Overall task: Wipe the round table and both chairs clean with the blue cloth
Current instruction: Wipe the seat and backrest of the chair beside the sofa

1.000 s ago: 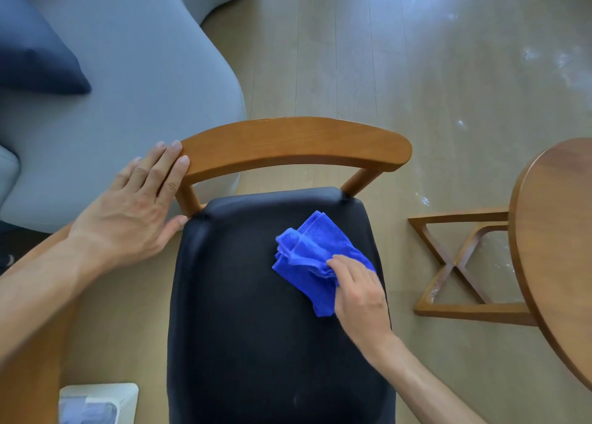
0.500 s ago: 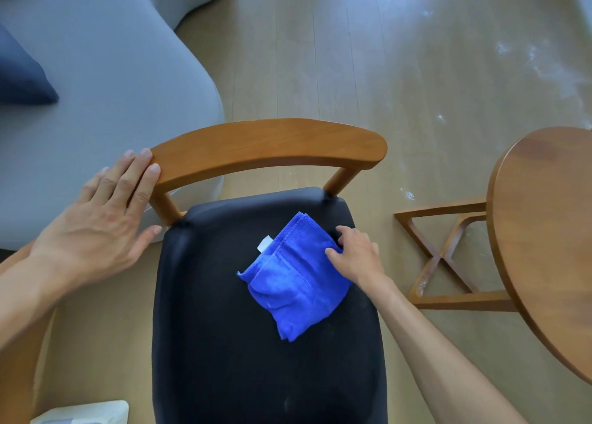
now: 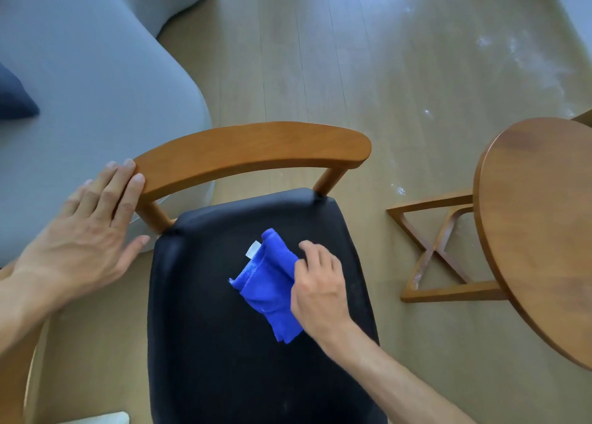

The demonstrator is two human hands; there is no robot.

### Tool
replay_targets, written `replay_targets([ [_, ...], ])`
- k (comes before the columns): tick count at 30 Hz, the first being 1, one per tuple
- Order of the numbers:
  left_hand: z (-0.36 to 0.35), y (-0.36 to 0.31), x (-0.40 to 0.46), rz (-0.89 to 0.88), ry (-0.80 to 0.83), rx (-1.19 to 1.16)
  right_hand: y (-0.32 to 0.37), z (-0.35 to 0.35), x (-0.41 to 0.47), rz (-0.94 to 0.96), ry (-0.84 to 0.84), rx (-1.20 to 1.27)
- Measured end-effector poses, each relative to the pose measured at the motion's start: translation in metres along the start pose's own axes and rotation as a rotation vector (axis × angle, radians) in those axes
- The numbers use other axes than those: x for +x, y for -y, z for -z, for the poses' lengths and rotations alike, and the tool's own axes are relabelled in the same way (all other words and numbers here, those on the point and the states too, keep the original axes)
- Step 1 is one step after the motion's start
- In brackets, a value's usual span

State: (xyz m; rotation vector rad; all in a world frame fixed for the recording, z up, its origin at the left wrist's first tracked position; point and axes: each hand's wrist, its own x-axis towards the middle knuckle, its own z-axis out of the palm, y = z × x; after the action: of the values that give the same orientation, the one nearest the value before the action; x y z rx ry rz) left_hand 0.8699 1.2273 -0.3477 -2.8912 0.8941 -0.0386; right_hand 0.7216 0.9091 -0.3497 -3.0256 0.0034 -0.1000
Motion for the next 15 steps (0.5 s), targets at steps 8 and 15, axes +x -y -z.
replay_targets([
  [8, 0.016, -0.009, 0.0, -0.012, -0.033, 0.032, 0.04, -0.009, -0.055, 0.202, 0.1, 0.252],
  [15, 0.019, -0.012, 0.0, -0.021, -0.044, 0.015, -0.006, -0.055, -0.032, 0.29, 0.363, 0.079],
])
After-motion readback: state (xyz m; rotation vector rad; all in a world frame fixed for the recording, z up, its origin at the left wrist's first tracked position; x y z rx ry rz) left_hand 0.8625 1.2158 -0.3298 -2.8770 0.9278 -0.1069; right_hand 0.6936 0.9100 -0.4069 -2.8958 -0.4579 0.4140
